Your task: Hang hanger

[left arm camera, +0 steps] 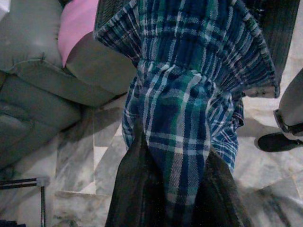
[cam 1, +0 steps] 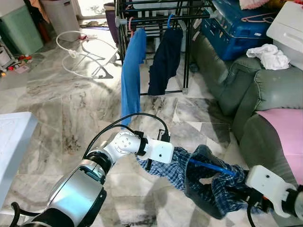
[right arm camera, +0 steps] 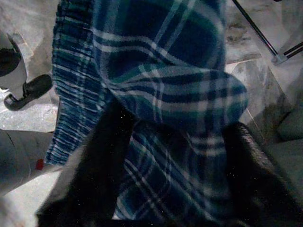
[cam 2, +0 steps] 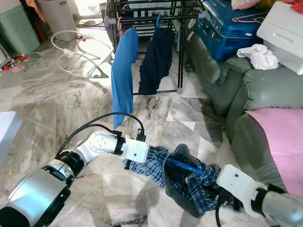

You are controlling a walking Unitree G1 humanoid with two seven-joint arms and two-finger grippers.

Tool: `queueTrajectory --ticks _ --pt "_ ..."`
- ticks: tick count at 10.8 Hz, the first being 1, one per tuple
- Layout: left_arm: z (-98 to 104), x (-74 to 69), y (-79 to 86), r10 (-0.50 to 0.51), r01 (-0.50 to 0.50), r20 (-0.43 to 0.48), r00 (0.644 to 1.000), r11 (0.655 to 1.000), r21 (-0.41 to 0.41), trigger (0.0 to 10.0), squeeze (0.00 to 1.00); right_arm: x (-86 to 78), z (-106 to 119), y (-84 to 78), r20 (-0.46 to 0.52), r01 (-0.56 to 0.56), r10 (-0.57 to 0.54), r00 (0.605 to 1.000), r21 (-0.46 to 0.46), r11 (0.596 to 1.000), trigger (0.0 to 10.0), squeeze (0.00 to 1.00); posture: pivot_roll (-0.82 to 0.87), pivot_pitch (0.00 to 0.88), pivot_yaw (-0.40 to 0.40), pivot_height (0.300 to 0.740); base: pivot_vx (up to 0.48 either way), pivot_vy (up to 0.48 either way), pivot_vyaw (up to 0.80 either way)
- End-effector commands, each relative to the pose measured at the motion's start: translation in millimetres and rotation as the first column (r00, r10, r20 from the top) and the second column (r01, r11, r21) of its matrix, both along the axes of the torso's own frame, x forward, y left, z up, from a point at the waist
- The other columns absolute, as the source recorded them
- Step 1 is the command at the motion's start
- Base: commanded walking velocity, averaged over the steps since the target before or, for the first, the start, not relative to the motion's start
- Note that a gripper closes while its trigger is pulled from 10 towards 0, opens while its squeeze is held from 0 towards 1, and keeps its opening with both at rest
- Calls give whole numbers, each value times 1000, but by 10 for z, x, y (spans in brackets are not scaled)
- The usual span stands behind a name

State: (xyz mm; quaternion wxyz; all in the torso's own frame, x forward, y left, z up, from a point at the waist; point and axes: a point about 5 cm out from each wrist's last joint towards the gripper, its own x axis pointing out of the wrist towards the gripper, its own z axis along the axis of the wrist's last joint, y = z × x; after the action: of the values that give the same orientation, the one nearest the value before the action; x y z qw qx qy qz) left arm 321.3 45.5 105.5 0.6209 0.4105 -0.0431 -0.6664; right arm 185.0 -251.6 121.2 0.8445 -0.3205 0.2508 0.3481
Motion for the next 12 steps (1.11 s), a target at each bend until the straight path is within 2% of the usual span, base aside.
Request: queueTrajectory --ticks 1,12 --pt "126 31 -53 -21 22 34 999 999 -47 0 0 -18 -38 15 -27 -31 31 999 -7 999 0 0 -133 91 19 740 0 0 0" --pt "124 32 -77 -5 8 42 999 998 -63 0 0 -76 -173 121 -21 0 1 1000 46 999 0 0 -133 66 24 740 0 0 0"
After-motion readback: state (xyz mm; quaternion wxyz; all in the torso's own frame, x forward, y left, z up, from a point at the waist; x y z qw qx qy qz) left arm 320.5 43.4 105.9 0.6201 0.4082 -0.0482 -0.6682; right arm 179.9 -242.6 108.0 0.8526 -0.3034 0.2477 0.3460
